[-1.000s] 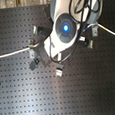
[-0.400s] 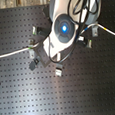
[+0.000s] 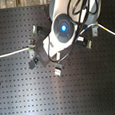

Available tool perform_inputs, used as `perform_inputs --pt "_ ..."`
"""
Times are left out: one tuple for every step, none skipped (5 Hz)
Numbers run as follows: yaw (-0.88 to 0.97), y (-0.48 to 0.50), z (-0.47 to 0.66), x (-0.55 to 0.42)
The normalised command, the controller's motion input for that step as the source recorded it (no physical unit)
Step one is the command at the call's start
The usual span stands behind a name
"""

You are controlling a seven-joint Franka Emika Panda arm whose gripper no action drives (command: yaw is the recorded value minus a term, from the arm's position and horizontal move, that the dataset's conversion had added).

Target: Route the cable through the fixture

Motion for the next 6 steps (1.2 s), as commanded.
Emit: perform_inputs --pt "0.04 0.035 0.0 0.062" --pt "0.08 0.029 0.0 0.053" --pt "0.01 0.001 0.07 0.0" --pt "-0.15 -0.054 0.23 -0.109" --pt "0.0 -0.04 0.27 -0.075" --pt "0.0 0.002 0.17 0.004"
